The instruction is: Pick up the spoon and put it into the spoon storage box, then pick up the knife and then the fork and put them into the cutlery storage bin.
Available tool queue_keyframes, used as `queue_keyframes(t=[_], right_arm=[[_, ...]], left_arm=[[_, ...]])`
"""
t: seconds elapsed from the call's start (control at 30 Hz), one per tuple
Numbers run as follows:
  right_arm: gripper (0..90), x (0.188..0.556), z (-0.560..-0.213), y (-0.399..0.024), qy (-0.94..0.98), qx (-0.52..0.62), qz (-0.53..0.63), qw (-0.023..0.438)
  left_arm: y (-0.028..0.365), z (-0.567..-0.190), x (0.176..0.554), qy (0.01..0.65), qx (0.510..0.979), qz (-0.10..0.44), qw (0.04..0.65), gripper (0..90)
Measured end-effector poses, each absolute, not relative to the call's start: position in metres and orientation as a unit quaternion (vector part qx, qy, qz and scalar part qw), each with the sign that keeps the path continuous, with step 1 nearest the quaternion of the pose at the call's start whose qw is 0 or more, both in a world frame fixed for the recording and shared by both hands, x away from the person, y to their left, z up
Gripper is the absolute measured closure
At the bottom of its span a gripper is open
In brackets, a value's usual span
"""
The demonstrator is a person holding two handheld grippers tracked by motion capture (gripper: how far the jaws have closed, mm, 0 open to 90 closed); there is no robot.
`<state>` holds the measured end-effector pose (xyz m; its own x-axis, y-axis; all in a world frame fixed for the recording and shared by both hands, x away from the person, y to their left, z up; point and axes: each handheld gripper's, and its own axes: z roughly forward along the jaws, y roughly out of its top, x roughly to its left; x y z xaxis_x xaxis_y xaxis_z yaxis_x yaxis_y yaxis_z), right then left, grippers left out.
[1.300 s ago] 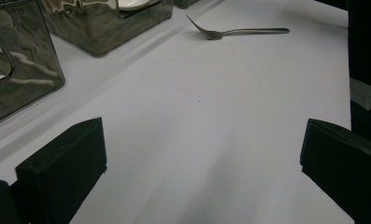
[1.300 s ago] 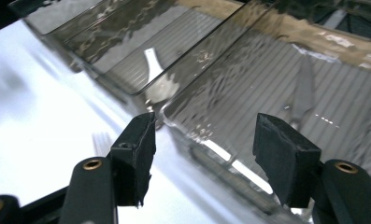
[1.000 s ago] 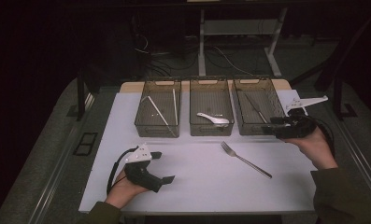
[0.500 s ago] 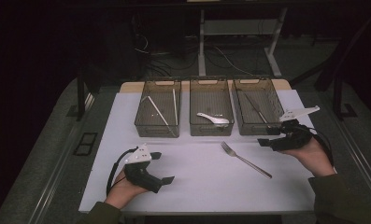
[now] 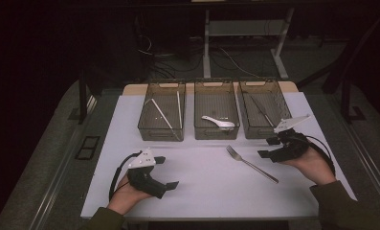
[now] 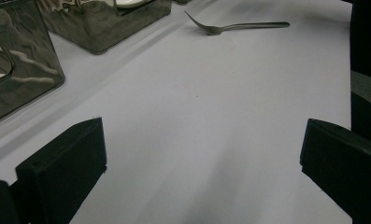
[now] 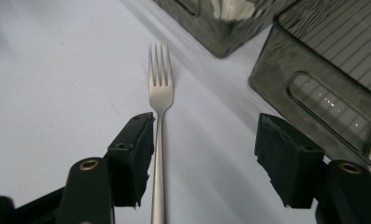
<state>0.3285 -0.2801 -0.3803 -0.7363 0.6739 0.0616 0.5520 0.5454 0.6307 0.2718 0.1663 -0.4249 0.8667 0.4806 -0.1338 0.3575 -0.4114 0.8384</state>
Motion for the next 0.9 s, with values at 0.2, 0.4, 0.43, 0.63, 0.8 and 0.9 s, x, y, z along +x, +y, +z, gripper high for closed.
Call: queue_keyframes(t=[0.2,0.4,0.43,0.63,0.8,0.9], right_arm=[[37.3,0.328,-0.386,-0.270,0.884,0.342,0.306,0.090],[41.8,0.327,-0.393,-0.256,0.897,0.324,0.289,0.086],[42.8,0.327,-0.395,-0.253,0.899,0.322,0.285,0.085],[51.2,0.328,-0.405,-0.238,0.913,0.312,0.255,0.070],[63.1,0.333,-0.415,-0.228,0.924,0.304,0.221,0.062],[68.0,0.337,-0.417,-0.223,0.930,0.302,0.200,0.061]], left_arm=[[0.166,-0.425,0.272,0.251,0.838,0.064,0.481,0.0],[0.166,-0.425,0.272,0.250,0.838,0.064,0.481,0.0],[0.166,-0.425,0.272,0.250,0.838,0.065,0.481,0.0],[0.166,-0.425,0.271,0.249,0.839,0.064,0.480,0.0],[0.165,-0.425,0.272,0.249,0.838,0.065,0.481,0.0],[0.166,-0.425,0.273,0.248,0.838,0.065,0.481,0.0]])
